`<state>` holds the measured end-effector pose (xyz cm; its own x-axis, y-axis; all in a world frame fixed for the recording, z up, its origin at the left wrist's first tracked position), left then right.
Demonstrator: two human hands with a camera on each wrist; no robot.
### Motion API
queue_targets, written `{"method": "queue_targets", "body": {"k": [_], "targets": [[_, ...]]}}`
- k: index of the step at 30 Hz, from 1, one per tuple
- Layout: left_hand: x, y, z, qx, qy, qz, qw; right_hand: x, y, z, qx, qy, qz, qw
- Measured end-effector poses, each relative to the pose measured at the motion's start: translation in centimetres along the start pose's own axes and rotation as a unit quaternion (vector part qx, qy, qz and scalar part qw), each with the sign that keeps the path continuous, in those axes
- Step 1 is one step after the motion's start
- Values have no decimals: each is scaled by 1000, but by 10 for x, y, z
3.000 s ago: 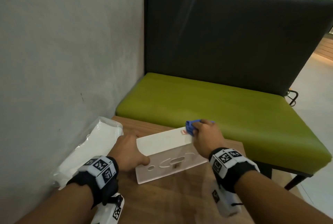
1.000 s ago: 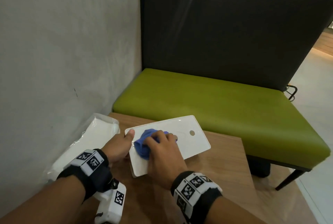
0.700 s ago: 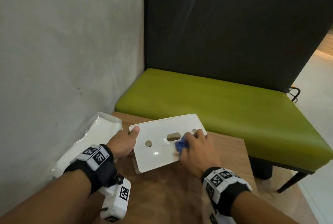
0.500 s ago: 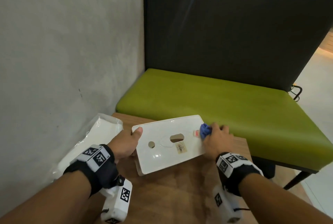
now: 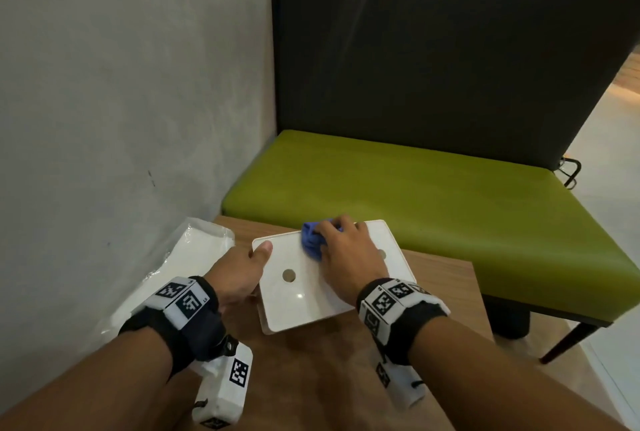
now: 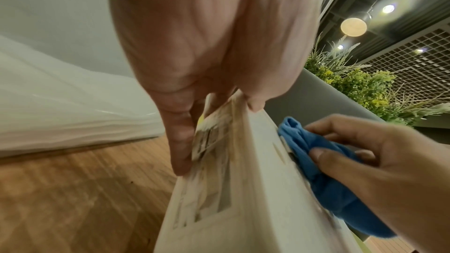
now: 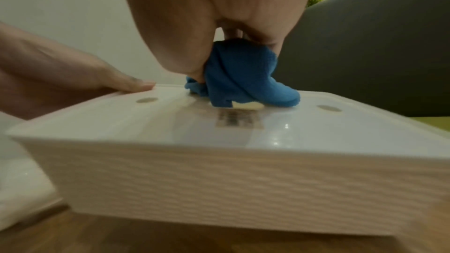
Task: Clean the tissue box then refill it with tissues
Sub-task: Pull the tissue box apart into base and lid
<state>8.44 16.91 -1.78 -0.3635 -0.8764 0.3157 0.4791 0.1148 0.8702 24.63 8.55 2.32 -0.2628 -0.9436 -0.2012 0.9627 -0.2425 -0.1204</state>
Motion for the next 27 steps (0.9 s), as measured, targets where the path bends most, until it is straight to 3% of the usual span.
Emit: {"method": "queue_targets", "body": {"k": [7,12,16,19,22,25,27], "targets": [[1,21,0,-47,5,-17,999,-5,81,6,62,-56,-161,983],[10,55,-2,-111,35,-74,990,14,117,-6,114,-78,-230,963],[24,76,-2,-115,75,-102,985,39,122,-36,149,-128,-204,959],[32,84,-3,-134,89,-111,981,66,112,-69,132,-210,-161,955],[35,88,-1,-149,95,-114,978,88,108,-81,141,-237,-191,942],[37,90,2,-158,105,-114,975,84,100,-56,137,-206,-190,950],[37,91,4,-157,108,-106,976,70,87,-18,94,-99,-182,974]]}}
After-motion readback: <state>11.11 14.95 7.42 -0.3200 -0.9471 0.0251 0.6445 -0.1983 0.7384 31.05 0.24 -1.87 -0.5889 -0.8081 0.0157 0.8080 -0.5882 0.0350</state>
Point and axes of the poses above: each hand's wrist, its own x-axis away from the middle knuckle, its own z-axis out of the back of the hand, y = z × x, the point moved 6 cm from there along -x, towards the middle knuckle, and after that the axes turned 12 degrees about x, right-handed, at the moved point
